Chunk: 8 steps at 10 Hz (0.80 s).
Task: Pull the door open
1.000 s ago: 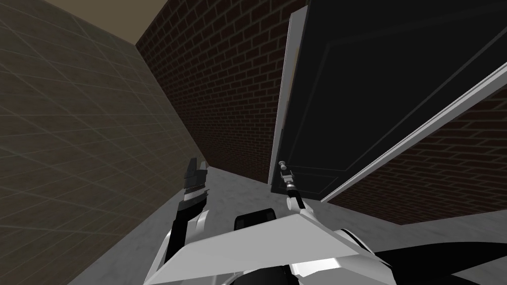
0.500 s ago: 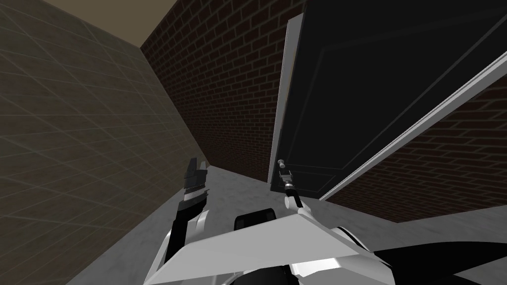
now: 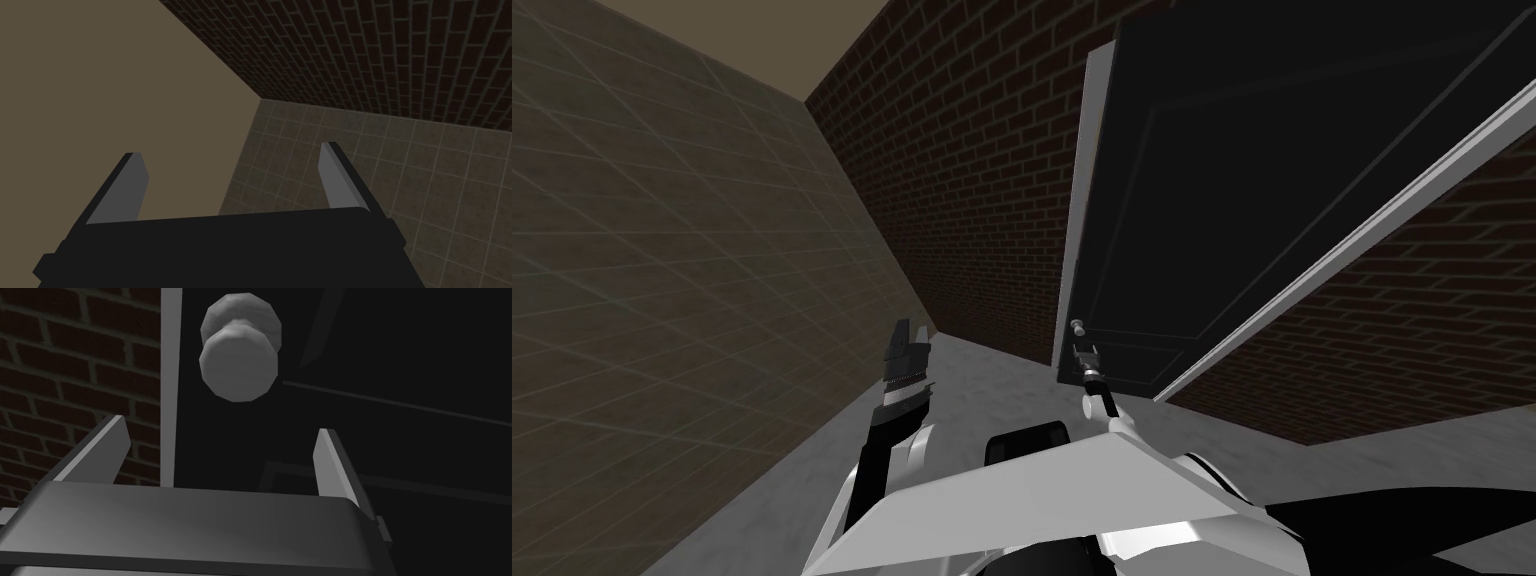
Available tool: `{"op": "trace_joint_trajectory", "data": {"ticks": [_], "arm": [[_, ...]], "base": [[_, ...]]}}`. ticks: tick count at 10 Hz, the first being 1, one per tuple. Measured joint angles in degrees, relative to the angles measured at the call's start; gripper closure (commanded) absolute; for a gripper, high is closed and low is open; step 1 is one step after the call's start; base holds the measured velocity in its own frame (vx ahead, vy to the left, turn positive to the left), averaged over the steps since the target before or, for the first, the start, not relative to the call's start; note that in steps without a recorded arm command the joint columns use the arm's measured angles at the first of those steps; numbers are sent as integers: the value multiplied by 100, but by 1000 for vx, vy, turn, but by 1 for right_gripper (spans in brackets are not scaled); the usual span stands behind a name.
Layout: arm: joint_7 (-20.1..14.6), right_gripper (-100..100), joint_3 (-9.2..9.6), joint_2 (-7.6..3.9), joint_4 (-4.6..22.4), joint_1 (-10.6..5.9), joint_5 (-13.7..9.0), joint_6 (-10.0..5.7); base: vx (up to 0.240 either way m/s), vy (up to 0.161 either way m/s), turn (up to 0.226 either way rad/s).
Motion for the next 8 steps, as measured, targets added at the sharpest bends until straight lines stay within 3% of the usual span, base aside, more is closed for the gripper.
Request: {"op": "trace_joint_trajectory", "data": {"ticks": [4,7,8], "arm": [[-427,-100,82,56,-60,-13,-161,45],[-630,-100,24,-159,21,61,-221,-11],[-650,-100,-18,-235,-204,221,-256,65]], "base": [[-10,-7,40],[215,-12,99],[132,-34,44]]}}
